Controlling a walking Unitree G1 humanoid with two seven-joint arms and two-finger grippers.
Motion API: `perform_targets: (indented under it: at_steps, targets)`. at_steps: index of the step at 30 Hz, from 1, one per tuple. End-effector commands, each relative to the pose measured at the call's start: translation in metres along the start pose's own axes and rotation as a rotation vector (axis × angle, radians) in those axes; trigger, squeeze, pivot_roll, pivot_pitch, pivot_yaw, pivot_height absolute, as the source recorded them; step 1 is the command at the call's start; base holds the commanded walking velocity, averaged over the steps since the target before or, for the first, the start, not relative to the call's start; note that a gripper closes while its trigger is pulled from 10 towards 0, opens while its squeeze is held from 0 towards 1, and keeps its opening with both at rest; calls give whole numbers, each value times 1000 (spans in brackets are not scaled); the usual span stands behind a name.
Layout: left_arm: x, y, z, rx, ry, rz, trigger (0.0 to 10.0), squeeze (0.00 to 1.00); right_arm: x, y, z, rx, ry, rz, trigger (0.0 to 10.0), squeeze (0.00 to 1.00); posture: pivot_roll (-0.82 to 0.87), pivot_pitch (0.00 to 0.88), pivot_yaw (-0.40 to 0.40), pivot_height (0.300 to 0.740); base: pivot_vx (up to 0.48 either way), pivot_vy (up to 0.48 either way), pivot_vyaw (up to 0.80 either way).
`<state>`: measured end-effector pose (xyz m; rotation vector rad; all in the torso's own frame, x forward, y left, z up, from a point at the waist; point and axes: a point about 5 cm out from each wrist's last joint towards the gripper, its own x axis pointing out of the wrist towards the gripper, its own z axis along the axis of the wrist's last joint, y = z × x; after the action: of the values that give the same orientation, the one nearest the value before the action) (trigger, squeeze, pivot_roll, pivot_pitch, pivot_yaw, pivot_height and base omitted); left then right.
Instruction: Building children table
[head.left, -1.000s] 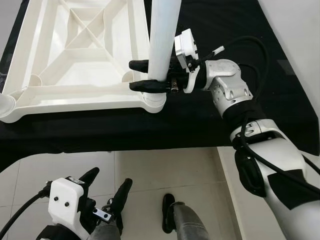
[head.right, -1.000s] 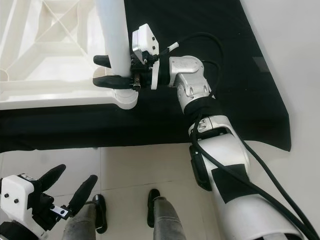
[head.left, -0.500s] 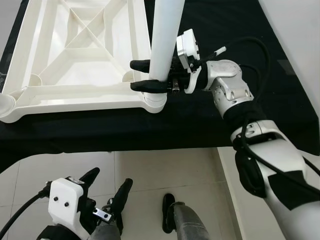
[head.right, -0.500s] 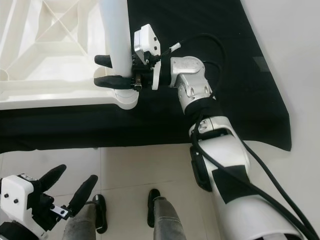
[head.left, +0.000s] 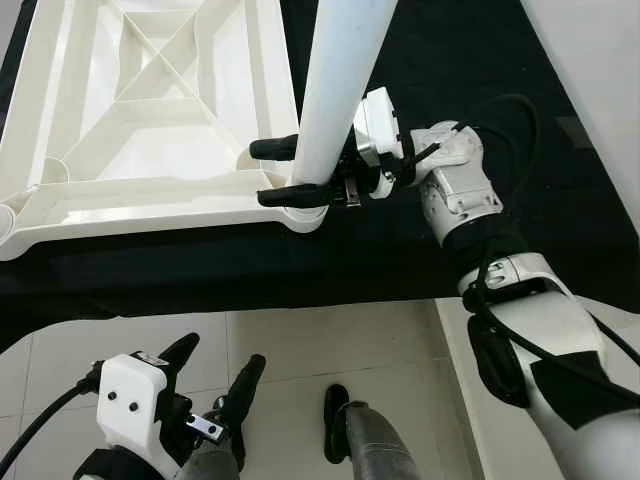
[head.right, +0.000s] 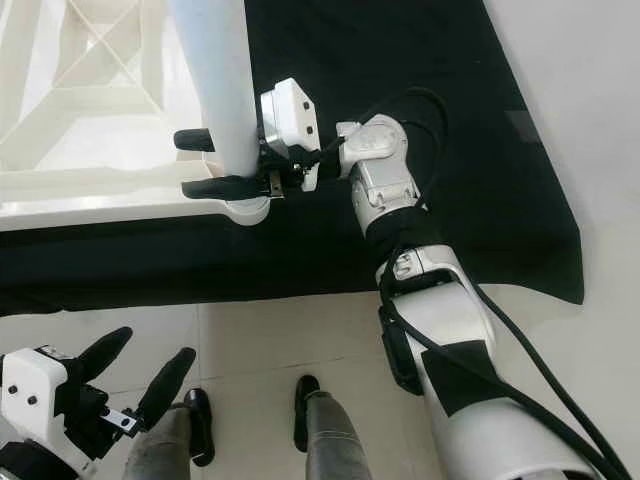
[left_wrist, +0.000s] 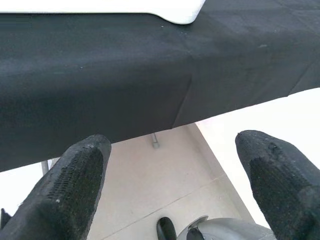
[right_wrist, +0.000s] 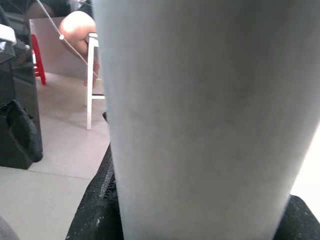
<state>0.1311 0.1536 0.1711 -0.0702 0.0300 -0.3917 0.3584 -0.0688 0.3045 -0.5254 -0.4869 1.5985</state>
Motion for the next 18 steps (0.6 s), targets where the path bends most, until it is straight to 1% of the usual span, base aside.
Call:
perform_targets:
  at_steps: [1, 3, 4, 6, 7, 9, 10, 13, 14, 16, 17, 18]
  targets:
    - [-2, 0, -5, -13, 38, 0, 10000, 0, -7, 14, -31, 140, 75, -57, 10000, 0, 156, 445, -109, 740, 0, 0, 0]
    - [-2, 0, -5, -13, 36, 0, 10000, 0, -6, 4, -23, 156, -5, -135, 10000, 0, 156, 444, -109, 740, 0, 0, 0]
    - [-2, 0, -5, -13, 36, 0, 10000, 0, -6, 4, -23, 156, -5, -135, 10000, 0, 156, 444, -109, 740, 0, 0, 0]
    - [-2, 0, -6, -13, 35, 1, 10000, 0, -7, -7, -13, 179, -98, -214, 10000, 0, 156, 442, -110, 740, 0, 0, 0]
    - [-2, 0, -6, -13, 35, 1, 10000, 0, -7, -7, -13, 179, -98, -214, 10000, 0, 156, 442, -110, 740, 0, 0, 0]
    - [-1, 0, -6, -13, 34, 0, 10000, 0, -9, -12, -7, 198, -161, -260, 10000, 0, 157, 441, -109, 740, 0, 0, 0]
    - [-1, 0, -6, -13, 34, 0, 10000, 0, -9, -12, -7, 198, -161, -260, 10000, 0, 157, 441, -109, 740, 0, 0, 0]
    - [-1, 0, -6, -14, 33, 0, 10000, 0, -10, -16, -3, 263, -253, -292, 10000, 0, 155, 437, -109, 740, 0, 0, 0]
    - [-1, 0, -6, -14, 33, 0, 10000, 0, -10, -16, -3, 263, -253, -292, 10000, 0, 155, 437, -109, 740, 0, 0, 0]
    - [-1, 0, -6, -16, 32, -1, 10000, 0, -11, -17, -3, 299, -287, -309, 10000, 0, 154, 436, -109, 740, 0, 0, 0]
    - [-1, -1, -6, -17, 32, -1, 10000, 0, -11, -17, -3, 304, -286, -309, 10000, 0, 155, 434, -110, 740, 0, 0, 0]
    - [0, -1, -6, -17, 32, -2, 10000, 0, -10, -14, -7, 295, -247, -287, 10000, 0, 155, 433, -110, 740, 0, 0, 0]
